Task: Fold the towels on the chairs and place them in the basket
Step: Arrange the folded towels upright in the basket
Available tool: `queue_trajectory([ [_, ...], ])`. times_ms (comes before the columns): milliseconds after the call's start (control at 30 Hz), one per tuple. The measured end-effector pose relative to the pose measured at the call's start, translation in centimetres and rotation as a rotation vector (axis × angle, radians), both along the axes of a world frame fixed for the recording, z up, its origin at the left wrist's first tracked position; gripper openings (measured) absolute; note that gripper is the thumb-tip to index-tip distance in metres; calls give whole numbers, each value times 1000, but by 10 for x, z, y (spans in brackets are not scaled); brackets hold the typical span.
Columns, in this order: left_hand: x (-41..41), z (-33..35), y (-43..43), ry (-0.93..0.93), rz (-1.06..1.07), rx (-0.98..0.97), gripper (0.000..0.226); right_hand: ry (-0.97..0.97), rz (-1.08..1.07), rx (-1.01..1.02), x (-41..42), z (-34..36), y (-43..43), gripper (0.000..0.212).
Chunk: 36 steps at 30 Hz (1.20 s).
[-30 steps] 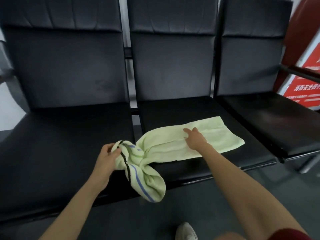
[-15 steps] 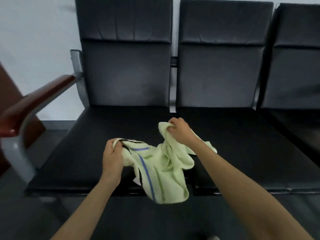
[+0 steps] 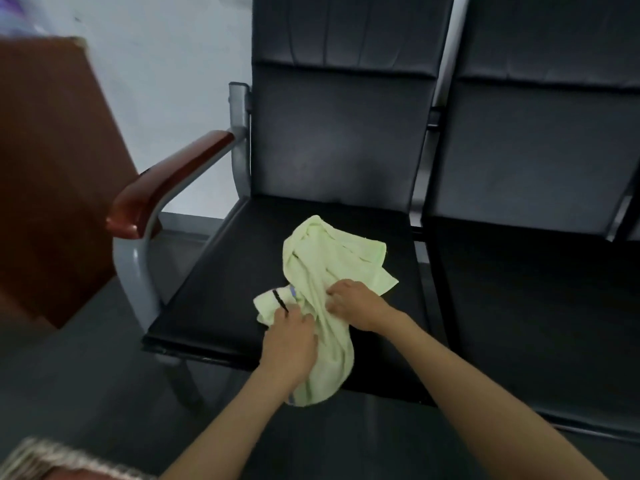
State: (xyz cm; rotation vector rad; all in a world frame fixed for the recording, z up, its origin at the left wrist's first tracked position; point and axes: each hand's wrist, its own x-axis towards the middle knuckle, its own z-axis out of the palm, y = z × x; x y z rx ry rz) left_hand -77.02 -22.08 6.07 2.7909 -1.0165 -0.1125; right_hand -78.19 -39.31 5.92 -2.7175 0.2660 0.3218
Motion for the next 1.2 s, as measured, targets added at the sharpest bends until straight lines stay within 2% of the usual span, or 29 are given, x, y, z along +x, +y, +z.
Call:
queue_trajectory([
  [100,-6,19,-4,302,44,-283,33,-45,-167,-115,-15,8,-13,44],
  [133,-5,22,-6,330,68,-314,31,-49,-243,-118,-19,10,-21,49],
  [233,-1,16,-12,180,53,-267,31,9,-323,-168,-34,13,-36,46],
  [300,4,5,-17,116,-29,-247,36,-34,-328,-106,-44,6,-40,39],
  [400,6,-5,-25,79,-79,-113,39,-127,-358,-17,-54,-1,-38,45],
  [533,7,2,-31,-71,48,98,51,-147,-460,26,-54,-2,-43,43],
  [633,20,9,-19,-63,179,179,41,-182,-489,-62,-56,-8,-44,39],
  [733,28,14,-12,-62,278,166,40,-279,-528,-133,-58,-13,-48,30],
  [800,29,13,-17,-159,181,26,41,-314,-526,-160,-58,-15,-51,23],
  [833,29,10,-21,-139,95,-72,45,-319,-518,-178,-58,-16,-51,21],
  [900,26,4,-27,86,-2,-225,54,-328,-517,-198,-56,-17,-50,21],
  [967,25,1,-31,313,41,-269,57,-335,-545,-162,-53,-17,-48,18],
  [1000,27,-1,-33,353,90,-283,58,-334,-551,-117,-51,-16,-47,19],
  [1067,30,0,-40,274,162,-235,54,-337,-519,-28,-45,-14,-46,32],
  [1133,34,5,-49,75,143,-91,44,-329,-468,4,-37,-11,-45,31],
  [1200,39,6,-58,-7,124,-56,32,-270,-436,16,-28,-7,-42,31],
])
